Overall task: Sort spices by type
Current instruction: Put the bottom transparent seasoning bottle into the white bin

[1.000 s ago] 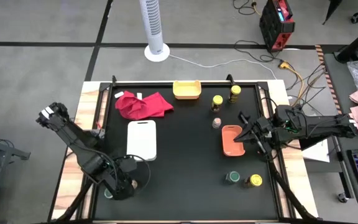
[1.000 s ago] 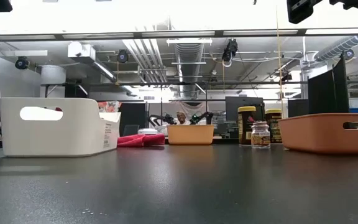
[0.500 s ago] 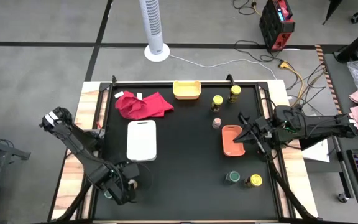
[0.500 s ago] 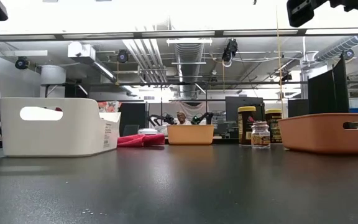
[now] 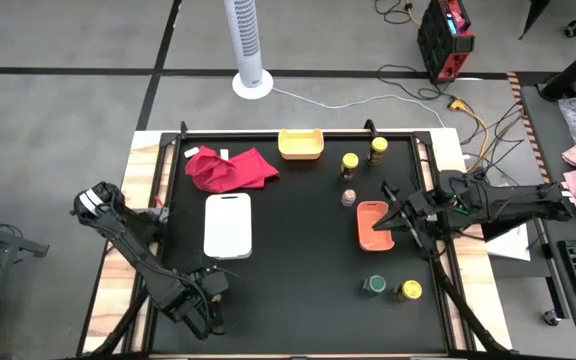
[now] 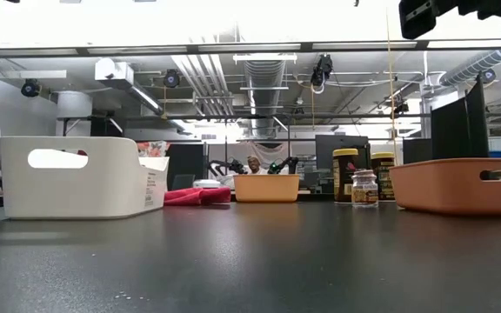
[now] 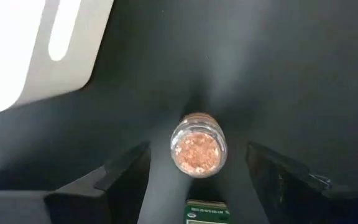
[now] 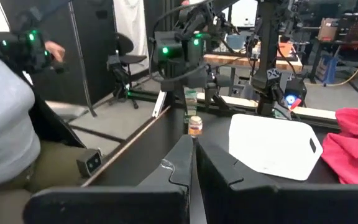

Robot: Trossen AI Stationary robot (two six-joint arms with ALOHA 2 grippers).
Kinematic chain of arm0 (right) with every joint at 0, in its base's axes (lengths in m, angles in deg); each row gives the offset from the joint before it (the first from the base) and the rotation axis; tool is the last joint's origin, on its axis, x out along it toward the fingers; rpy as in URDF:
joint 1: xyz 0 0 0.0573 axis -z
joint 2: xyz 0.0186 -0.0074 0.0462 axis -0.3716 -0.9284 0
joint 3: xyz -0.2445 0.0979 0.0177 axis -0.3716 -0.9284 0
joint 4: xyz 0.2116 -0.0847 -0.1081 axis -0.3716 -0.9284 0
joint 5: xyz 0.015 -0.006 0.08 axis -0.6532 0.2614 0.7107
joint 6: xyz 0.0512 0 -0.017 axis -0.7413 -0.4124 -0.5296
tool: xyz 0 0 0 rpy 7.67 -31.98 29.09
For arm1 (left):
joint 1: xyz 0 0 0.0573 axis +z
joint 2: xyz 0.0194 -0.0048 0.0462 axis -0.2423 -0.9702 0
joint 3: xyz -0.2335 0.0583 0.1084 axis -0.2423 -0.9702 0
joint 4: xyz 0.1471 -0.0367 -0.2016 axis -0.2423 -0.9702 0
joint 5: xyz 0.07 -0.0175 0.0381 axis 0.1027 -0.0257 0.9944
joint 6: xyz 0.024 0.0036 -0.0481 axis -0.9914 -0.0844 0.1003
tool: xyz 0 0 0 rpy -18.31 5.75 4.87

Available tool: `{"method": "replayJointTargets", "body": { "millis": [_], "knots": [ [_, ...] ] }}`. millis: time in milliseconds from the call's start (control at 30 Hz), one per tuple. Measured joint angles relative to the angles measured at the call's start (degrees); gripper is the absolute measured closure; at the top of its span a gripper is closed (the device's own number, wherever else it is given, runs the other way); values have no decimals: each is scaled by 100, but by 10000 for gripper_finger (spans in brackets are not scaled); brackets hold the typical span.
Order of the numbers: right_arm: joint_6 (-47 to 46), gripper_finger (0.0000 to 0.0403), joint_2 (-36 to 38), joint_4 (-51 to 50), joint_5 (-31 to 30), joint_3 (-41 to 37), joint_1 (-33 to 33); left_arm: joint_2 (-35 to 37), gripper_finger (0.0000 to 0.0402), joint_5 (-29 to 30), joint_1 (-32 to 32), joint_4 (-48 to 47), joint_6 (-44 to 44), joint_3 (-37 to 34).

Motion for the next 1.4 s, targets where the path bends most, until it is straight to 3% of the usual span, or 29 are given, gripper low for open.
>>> {"method": "replayJointTargets", "body": {
  "millis": [767,1033,1400],
  "knots": [
    [500,390,-343,50,-1,0,-1,-211,154,205,-213,111,611,-2],
    [500,390,-393,48,-1,0,-1,-239,154,1060,-571,-47,672,-2],
    [423,390,-388,48,-1,2,1,-324,154,1034,-732,270,1018,-234]
  ]
}}
